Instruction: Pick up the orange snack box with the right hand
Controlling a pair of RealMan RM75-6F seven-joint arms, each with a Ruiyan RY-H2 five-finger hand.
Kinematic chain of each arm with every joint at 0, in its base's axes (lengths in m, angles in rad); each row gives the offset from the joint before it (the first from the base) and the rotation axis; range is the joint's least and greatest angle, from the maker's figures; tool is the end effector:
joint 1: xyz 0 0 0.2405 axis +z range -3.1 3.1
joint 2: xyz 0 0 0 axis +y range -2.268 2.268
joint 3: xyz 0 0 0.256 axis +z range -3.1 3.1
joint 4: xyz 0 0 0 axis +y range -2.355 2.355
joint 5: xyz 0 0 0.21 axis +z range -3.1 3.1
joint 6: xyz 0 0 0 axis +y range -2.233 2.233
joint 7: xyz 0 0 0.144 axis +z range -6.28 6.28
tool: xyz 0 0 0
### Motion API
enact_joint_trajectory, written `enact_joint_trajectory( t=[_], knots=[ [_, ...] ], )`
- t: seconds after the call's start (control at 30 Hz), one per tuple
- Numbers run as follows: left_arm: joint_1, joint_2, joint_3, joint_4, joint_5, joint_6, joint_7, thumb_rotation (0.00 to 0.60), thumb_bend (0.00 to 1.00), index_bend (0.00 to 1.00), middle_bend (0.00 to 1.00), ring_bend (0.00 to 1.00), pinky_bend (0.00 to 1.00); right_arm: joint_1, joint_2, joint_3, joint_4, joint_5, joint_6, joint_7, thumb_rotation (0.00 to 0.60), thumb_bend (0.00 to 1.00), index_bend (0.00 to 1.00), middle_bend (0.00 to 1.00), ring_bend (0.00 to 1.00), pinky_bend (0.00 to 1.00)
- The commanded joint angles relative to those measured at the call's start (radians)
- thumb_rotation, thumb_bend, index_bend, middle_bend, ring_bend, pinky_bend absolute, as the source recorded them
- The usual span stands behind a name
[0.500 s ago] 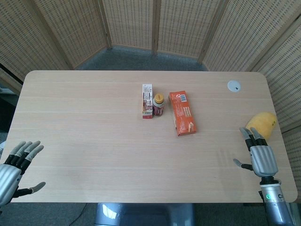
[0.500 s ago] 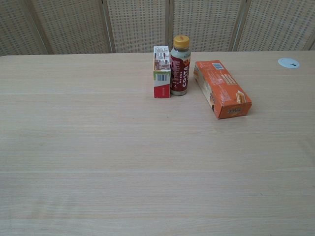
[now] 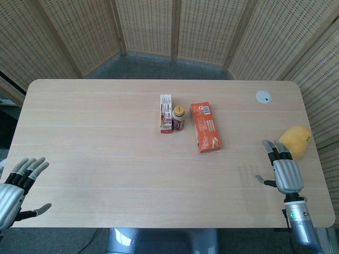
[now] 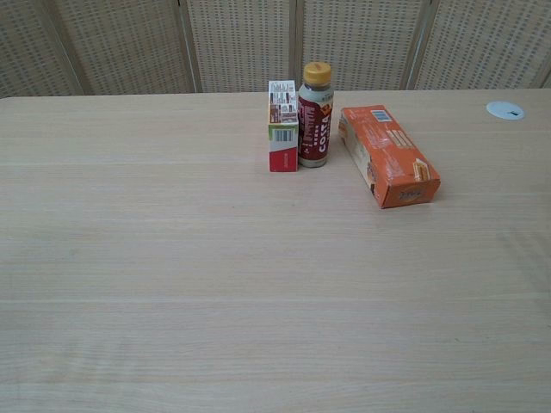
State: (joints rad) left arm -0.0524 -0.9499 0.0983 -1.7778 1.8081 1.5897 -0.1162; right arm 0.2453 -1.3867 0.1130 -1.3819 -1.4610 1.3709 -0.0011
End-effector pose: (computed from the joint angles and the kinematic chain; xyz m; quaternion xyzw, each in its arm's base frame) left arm -0.2614 0.1339 0.1756 -0.6523 -0.3899 -0.4483 0.4706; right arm -0.2992 -0.2455 0.0878 0.6099 -0.3826 0.4216 0.5513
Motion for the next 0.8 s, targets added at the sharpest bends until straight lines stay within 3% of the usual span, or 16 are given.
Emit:
enact_joint_trajectory(
  t=[0.03, 0.3, 0.5, 0.8],
  knots=[
    [0.003, 0.003, -0.003, -0.003, -0.002, 0.009, 0.001, 0.600, 0.06, 0.10, 0.00, 0.00, 0.00, 0.042, -0.027, 0.039, -0.058, 0.067, -0.066, -0.076, 0.600, 0.00, 0.00, 0.00, 0.00, 0.00],
    [0.014, 0.017, -0.003, -0.011, 0.000, 0.029, -0.002, 0.600, 0.06, 0.10, 0.00, 0.00, 0.00, 0.130, -0.134, 0.128, -0.146, 0.328, -0.176, -0.335, 0.600, 0.00, 0.00, 0.00, 0.00, 0.00],
    [0.016, 0.022, -0.005, -0.007, 0.000, 0.037, -0.015, 0.600, 0.06, 0.10, 0.00, 0.00, 0.00, 0.219, -0.291, 0.208, -0.096, 0.538, -0.184, -0.507, 0.600, 0.00, 0.00, 0.00, 0.00, 0.00],
    [0.015, 0.026, -0.009, 0.000, -0.009, 0.036, -0.029, 0.600, 0.06, 0.10, 0.00, 0.00, 0.00, 0.364, -0.459, 0.321, 0.051, 0.711, -0.173, -0.634, 0.600, 0.00, 0.00, 0.00, 0.00, 0.00]
  ],
)
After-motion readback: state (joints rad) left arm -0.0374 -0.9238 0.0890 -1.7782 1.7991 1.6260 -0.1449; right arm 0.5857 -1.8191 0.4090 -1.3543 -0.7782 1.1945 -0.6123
